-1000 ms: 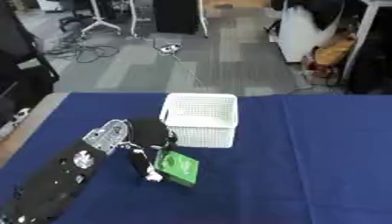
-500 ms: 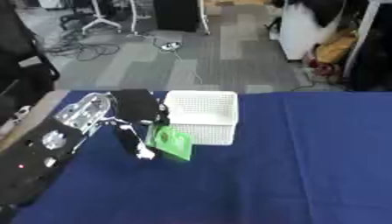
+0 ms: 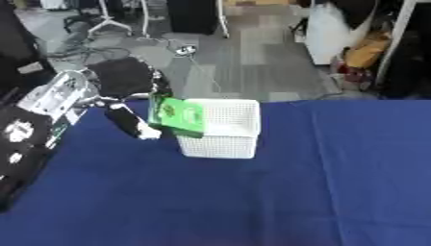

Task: Pick up objects on the table and place them in the box.

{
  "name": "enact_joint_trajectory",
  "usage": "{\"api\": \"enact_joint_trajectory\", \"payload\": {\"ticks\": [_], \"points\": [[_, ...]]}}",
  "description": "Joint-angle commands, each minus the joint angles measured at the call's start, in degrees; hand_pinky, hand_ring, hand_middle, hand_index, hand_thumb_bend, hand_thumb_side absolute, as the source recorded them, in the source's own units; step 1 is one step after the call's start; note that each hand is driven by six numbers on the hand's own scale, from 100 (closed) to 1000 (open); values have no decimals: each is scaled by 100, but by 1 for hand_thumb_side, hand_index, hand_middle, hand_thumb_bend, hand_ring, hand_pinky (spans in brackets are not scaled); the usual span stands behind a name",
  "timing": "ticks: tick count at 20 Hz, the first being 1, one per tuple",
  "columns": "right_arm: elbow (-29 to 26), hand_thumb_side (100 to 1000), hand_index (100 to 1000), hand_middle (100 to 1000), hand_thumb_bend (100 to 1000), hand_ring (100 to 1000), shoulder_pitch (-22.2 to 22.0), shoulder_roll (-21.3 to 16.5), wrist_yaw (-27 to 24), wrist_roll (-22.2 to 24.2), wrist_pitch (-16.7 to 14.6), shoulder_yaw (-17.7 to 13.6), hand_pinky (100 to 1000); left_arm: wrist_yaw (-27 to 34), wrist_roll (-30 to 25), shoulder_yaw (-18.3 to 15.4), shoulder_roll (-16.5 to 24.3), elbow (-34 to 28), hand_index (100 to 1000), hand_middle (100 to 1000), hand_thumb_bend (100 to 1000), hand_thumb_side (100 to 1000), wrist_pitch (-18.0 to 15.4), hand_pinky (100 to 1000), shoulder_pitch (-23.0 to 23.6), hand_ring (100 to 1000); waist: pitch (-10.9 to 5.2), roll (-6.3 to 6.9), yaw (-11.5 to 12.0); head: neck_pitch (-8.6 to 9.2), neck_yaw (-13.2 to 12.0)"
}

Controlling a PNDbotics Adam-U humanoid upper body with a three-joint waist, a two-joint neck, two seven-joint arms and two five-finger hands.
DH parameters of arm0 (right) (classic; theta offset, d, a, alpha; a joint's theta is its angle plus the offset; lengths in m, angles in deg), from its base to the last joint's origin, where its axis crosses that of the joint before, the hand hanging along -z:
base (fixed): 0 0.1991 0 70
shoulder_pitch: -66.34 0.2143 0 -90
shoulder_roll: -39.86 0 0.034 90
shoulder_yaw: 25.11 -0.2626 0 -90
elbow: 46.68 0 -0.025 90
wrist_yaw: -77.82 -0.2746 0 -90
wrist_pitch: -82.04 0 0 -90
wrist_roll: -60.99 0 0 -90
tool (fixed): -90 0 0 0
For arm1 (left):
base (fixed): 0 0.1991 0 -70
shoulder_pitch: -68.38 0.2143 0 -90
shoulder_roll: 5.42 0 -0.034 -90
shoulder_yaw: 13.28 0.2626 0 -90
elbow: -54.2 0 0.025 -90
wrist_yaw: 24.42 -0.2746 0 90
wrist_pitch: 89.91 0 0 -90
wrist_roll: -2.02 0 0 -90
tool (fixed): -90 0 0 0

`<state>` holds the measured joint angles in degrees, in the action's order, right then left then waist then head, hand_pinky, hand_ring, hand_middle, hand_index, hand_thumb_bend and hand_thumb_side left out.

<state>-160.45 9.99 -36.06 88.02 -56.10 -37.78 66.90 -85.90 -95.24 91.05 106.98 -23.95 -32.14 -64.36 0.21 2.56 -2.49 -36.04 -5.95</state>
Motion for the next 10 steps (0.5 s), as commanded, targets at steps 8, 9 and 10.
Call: {"api": "enact_joint_trajectory", "payload": {"ticks": [8, 9, 10], "points": [[-83, 1000, 422, 223, 168, 246, 77, -68, -26, 49, 14, 23, 185, -75, 145, -193, 156, 36, 329, 100, 110, 944, 107, 100, -464, 100, -69, 16, -22, 4, -46], [-83, 1000, 422, 223, 168, 246, 77, -66, -30, 53, 14, 26, 184, -165, 189, -193, 137, 85, 330, 100, 111, 943, 92, 100, -513, 100, -67, 18, -27, -1, -63], [-83, 1000, 422, 223, 168, 246, 78, -62, -34, 59, 15, 31, 184, -258, 242, -189, 106, 162, 330, 100, 107, 932, 74, 100, -574, 100, -64, 20, -33, -8, -79]]}}
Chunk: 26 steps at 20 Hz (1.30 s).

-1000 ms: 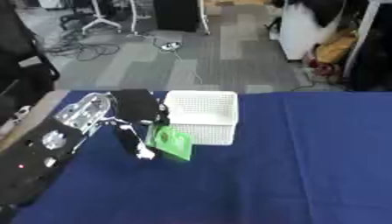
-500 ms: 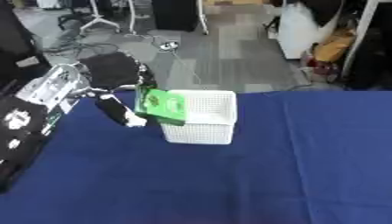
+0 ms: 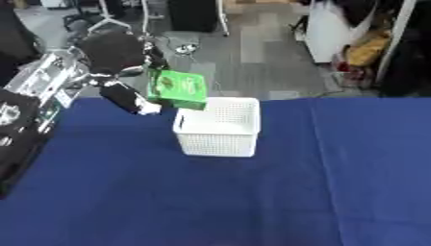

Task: Pick up objects on the table and place them in the box.

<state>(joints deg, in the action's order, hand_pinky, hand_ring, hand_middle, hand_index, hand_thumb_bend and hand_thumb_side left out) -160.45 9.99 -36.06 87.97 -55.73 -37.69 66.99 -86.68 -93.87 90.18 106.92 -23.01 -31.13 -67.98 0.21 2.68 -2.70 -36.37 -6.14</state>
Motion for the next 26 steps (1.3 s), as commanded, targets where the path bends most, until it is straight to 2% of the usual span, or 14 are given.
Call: {"api": "enact_joint_trajectory", "payload": {"ticks": [1, 7, 16, 19, 26], "points": [[-83, 1000, 422, 223, 168, 246, 80, -57, -33, 29, 7, 26, 184, -272, 161, -95, 73, 170, 330, 100, 111, 944, -49, 100, -274, 100, -63, 9, -20, 21, -74], [-83, 1000, 423, 223, 168, 246, 109, 1, -66, 59, -5, 57, 185, -1143, 641, -19, -312, 886, 333, 112, 114, 947, -386, 100, -708, 100, -46, 12, -86, 57, -168], [-83, 1000, 423, 223, 167, 246, 180, 163, -168, 144, -28, 155, 187, -2935, 1953, -144, -846, 2399, 336, 127, 116, 949, -745, 100, -1265, 100, 4, 22, -268, 134, -476], [-83, 1000, 424, 223, 166, 246, 196, 219, -210, 181, -36, 182, 187, -3679, 2507, -286, -1002, 2878, 335, 131, 118, 947, -651, 111, -1423, 100, 23, 22, -337, 158, -554], [-83, 1000, 426, 222, 164, 245, 203, 319, -306, 252, -39, 225, 185, -5077, 3722, -845, -1381, 4050, 341, 133, 121, 942, -148, 100, -1648, 100, 53, 11, -445, 157, -641]]}}
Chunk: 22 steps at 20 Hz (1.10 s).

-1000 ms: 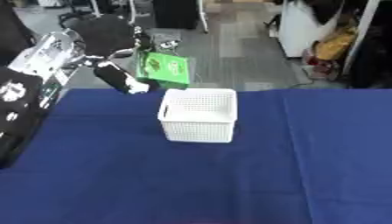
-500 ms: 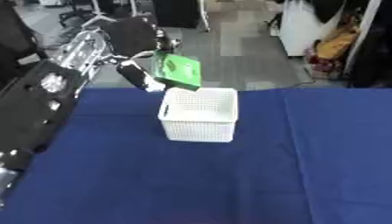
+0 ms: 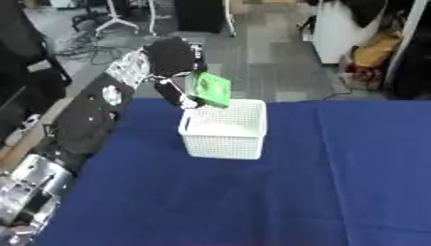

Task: Pick up objects on the table and place them in the box.

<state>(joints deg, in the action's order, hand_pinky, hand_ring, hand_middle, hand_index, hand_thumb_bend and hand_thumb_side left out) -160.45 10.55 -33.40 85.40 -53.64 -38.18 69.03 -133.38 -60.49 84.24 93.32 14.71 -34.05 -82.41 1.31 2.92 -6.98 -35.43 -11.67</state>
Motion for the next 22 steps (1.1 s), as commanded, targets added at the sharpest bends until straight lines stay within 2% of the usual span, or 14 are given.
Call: {"api": "enact_joint_trajectory", "payload": {"ticks": [1, 7, 8, 10, 11, 12, 13, 14, 15, 16, 19, 22], "points": [[-83, 1000, 426, 222, 164, 245, 151, 68, -64, 53, 11, 25, 185, -590, 571, -338, -92, 409, 342, 135, 121, 940, 223, 102, -224, 100, -52, -17, -31, 70, -97], [-83, 1000, 427, 222, 162, 245, 171, 138, -110, 83, 15, 25, 186, -1570, 1429, -839, -419, 972, 350, 145, 121, 929, 902, 111, -257, 112, -28, -35, -92, 111, -146], [-83, 1000, 427, 222, 162, 245, 174, 143, -113, 85, 14, 27, 186, -1667, 1508, -895, -430, 1034, 362, 159, 116, 920, 989, 133, -249, 130, -25, -34, -95, 116, -147], [-83, 1000, 427, 222, 162, 245, 177, 147, -118, 91, 14, 30, 186, -1806, 1593, -971, -437, 1142, 419, 237, 100, 876, 1111, 249, -239, 219, -25, -32, -96, 119, -142], [-83, 1000, 427, 222, 162, 245, 177, 148, -120, 93, 14, 31, 186, -1840, 1563, -1006, -434, 1201, 544, 421, 100, 918, 1156, 482, -233, 425, -26, -32, -96, 122, -137], [-83, 1000, 427, 222, 162, 245, 178, 149, -123, 93, 14, 32, 186, -1859, 1509, -1030, -432, 1251, 653, 580, 124, 1000, 1184, 738, -230, 626, -28, -31, -96, 126, -130], [-83, 1000, 427, 222, 162, 245, 179, 149, -125, 94, 13, 32, 186, -1868, 1463, -1043, -435, 1277, 565, 454, 104, 933, 1202, 526, -233, 462, -28, -31, -97, 128, -129], [-83, 1000, 427, 222, 162, 245, 180, 147, -126, 95, 11, 33, 186, -1857, 1419, -1060, -435, 1297, 807, 868, 141, 1000, 1211, 1000, -226, 929, -28, -32, -94, 137, -120], [-83, 1000, 426, 222, 162, 245, 180, 146, -127, 96, 10, 33, 186, -1834, 1372, -1073, -438, 1313, 796, 848, 141, 1000, 1217, 1000, -221, 911, -29, -32, -93, 142, -115], [-83, 1000, 427, 222, 162, 245, 178, 143, -129, 98, 11, 33, 185, -1799, 1317, -1089, -441, 1327, 904, 1000, 145, 1000, 1228, 1000, -213, 1000, -29, -32, -89, 144, -108], [-83, 1000, 427, 222, 162, 245, 178, 140, -133, 106, 13, 32, 185, -1649, 1140, -1110, -457, 1352, 1000, 1000, 181, 1000, 1255, 1000, -200, 1000, -27, -34, -86, 151, -96], [-83, 1000, 427, 222, 162, 245, 174, 135, -137, 108, 15, 31, 185, -1548, 1003, -1093, -451, 1351, 1000, 1000, 200, 1000, 1243, 1000, -210, 1000, -30, -31, -82, 145, -98]]}}
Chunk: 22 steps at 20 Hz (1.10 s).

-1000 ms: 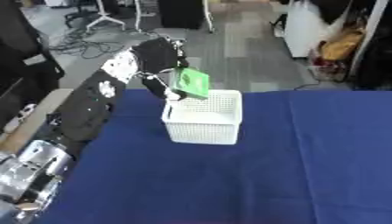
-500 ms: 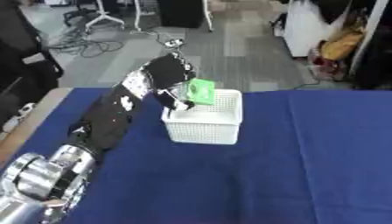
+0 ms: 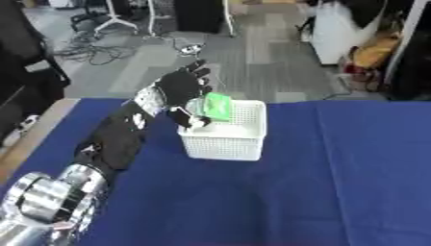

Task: Pick up objects on the table and place them in the box.

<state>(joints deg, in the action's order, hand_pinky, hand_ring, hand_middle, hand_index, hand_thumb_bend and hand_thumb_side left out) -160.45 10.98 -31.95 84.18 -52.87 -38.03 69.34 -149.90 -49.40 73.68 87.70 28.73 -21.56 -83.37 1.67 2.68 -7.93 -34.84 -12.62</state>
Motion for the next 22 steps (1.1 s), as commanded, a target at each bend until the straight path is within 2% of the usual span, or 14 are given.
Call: {"api": "enact_joint_trajectory", "payload": {"ticks": [1, 19, 21, 22], "points": [[-83, 1000, 427, 222, 162, 245, 130, -12, -17, 34, 1, 0, 185, 129, -137, -32, 114, -56, 1000, 1000, 204, 1000, -16, 1000, -119, 1000, -67, -6, 15, 85, -3], [-83, 1000, 424, 221, 163, 245, 112, -40, -19, 42, 3, -8, 184, 389, -66, -38, 194, -120, 1000, 1000, 208, 1000, -93, 1000, -84, 1000, -86, 3, 51, 128, 35], [-83, 1000, 424, 222, 162, 245, 104, -47, -9, 38, 5, -21, 184, 639, 101, -117, 217, -170, 1000, 1000, 216, 1000, -147, 1000, 1, 1000, -93, 4, 78, 156, 56], [-83, 1000, 425, 221, 162, 245, 99, -54, 0, 28, 7, -34, 185, 928, 226, -186, 228, -218, 957, 1000, 193, 1000, -165, 1000, 91, 1000, -98, 3, 101, 170, 94]]}}
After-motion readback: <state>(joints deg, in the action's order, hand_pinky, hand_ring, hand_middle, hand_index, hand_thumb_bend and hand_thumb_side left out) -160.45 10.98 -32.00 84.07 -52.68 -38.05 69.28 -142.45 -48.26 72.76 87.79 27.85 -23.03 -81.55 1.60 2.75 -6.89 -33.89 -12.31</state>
